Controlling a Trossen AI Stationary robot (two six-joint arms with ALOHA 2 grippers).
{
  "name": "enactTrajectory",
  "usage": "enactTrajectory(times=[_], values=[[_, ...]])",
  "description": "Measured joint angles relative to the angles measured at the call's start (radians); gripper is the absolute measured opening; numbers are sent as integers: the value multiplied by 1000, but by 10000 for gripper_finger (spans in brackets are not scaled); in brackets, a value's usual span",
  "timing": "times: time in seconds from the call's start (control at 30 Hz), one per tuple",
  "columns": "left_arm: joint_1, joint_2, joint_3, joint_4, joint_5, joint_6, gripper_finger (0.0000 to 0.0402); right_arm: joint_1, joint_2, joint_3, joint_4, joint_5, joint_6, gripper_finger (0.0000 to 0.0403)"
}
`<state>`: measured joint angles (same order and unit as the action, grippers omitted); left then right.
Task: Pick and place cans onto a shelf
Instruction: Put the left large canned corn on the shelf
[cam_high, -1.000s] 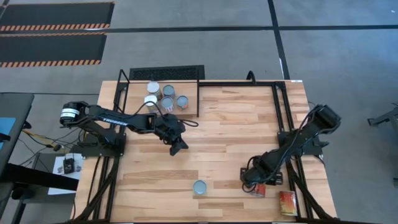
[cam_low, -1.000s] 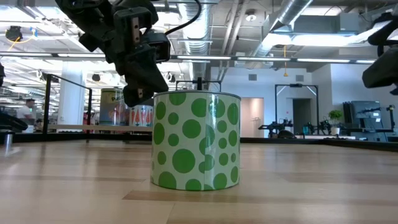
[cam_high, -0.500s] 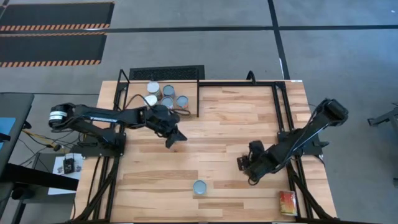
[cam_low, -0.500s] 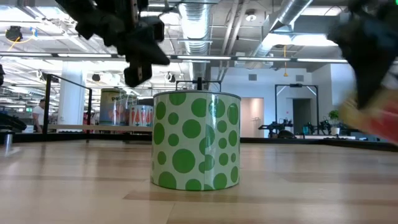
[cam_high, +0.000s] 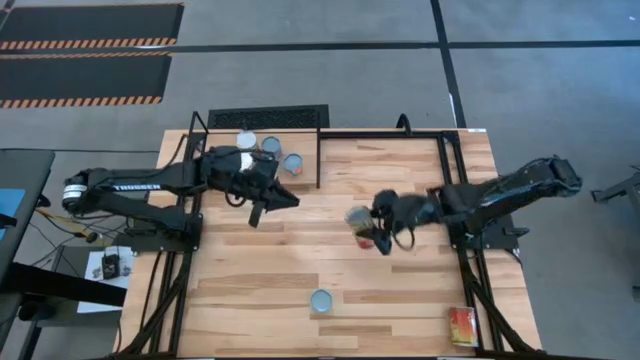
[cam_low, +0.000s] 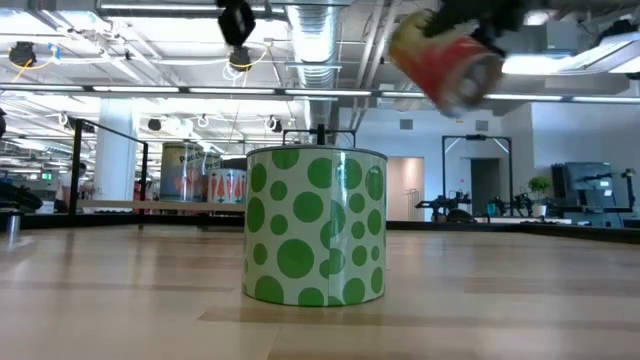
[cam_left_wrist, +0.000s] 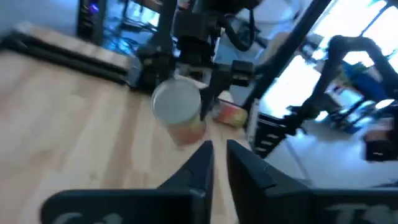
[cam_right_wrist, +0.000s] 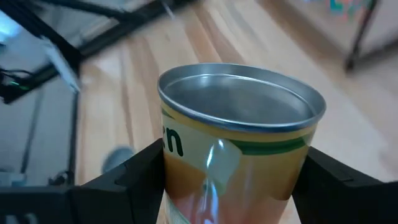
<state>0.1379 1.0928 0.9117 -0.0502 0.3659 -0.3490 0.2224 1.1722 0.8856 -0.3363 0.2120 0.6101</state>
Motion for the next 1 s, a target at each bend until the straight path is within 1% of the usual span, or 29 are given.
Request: enactTrajectory(times=[0.07,0.13,0.27,0.37,0.43,0.57,0.77,1.0], values=[[-16,31,86,-82,-53,56,56,-62,-2,2,63,-72,-81,279],[-31,69,181,-194,-105,124,82,-112,5,25,86,-126,-145,279],[-54,170,351,-374,-184,244,121,-176,37,101,90,-194,-261,279],[-67,248,463,-449,-202,317,133,-216,63,150,86,-248,-309,279],[-75,301,526,-490,-224,362,134,-236,81,174,82,-287,-328,279],[-87,386,622,-543,-259,443,131,-258,107,201,76,-318,-365,279],[-94,454,680,-599,-258,503,128,-265,111,209,91,-346,-383,279],[-94,465,687,-591,-243,533,125,-265,103,210,94,-346,-385,279]])
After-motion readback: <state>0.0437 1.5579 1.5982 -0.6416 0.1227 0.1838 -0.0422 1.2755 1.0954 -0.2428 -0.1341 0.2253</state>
